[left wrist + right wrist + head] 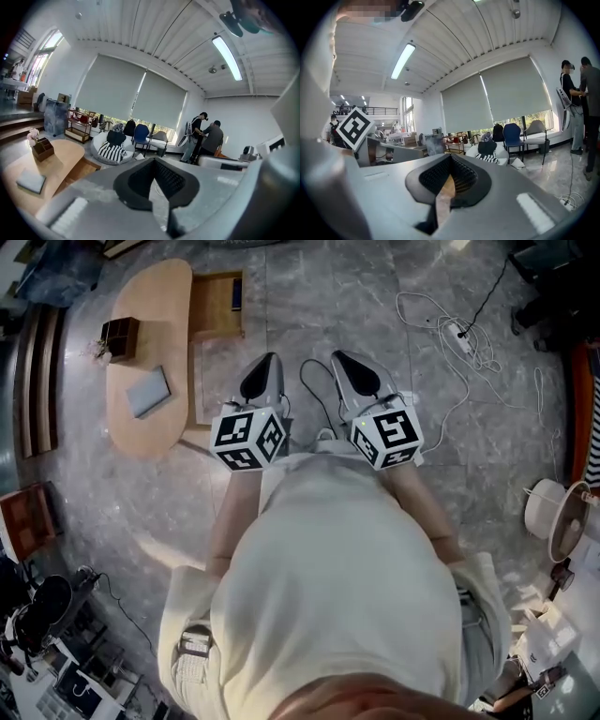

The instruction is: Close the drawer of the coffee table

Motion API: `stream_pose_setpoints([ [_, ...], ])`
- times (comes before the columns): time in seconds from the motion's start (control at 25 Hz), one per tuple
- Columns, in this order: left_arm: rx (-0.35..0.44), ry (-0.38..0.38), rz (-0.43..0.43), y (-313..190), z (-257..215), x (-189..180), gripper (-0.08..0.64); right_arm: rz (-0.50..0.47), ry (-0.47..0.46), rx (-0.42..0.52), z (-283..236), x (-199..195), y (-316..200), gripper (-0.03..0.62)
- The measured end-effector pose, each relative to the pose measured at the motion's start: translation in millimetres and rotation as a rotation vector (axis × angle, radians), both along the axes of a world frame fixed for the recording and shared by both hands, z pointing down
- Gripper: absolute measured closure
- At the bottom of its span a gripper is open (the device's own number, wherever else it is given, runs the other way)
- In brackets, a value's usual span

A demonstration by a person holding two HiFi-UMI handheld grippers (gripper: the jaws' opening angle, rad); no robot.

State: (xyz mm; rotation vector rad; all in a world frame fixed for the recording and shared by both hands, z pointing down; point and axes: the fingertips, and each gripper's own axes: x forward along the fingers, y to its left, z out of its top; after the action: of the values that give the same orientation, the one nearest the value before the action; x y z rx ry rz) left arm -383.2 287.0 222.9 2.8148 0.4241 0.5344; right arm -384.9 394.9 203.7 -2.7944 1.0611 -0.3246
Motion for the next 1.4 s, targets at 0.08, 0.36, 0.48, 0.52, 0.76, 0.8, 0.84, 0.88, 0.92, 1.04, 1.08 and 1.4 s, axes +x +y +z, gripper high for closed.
stream_pose_setpoints([
  [0.08, -0.006, 0.010, -0.004, -3, -1, -2, 0.560, -0.012, -0.005, 0.016, 0, -1, 0, 0.591],
  [0.36, -0.058, 0.001, -0.092, -25, 5, -3, 0.560, -0.045, -0.035, -0.008, 8, 5, -1, 0.591],
  [0.48, -0.073, -0.006, -0.116, -34, 10, 2, 0.558, -0.051, -0.033, -0.008, 9, 11, -6, 0.591],
  [0.52, -0.078, -0.009, -0.122, -37, 12, 4, 0.559, -0.052, -0.031, -0.007, 9, 13, -7, 0.589],
  [0.76, -0.123, -0.030, -0.144, -44, 17, 26, 0.558, -0.060, -0.039, -0.016, 12, 30, -8, 0.591],
  [0.8, -0.130, -0.030, -0.148, -45, 17, 29, 0.558, -0.063, -0.043, -0.016, 13, 33, -10, 0.590],
  [0.84, -0.135, -0.031, -0.155, -47, 17, 32, 0.560, -0.069, -0.046, -0.017, 14, 37, -12, 0.591],
  [0.88, -0.139, -0.033, -0.163, -48, 17, 35, 0.560, -0.076, -0.049, -0.018, 15, 40, -13, 0.591],
  [0.92, -0.142, -0.036, -0.171, -49, 18, 38, 0.560, -0.085, -0.052, -0.019, 16, 44, -15, 0.591],
  [1.04, -0.132, -0.051, -0.188, -50, 23, 45, 0.560, -0.108, -0.063, -0.019, 19, 56, -20, 0.589],
  [1.08, -0.123, -0.056, -0.190, -51, 25, 48, 0.559, -0.114, -0.066, -0.018, 19, 60, -22, 0.591],
  [1.4, -0.066, -0.063, -0.189, -64, 34, 79, 0.560, -0.149, -0.076, -0.017, 27, 100, -45, 0.591],
])
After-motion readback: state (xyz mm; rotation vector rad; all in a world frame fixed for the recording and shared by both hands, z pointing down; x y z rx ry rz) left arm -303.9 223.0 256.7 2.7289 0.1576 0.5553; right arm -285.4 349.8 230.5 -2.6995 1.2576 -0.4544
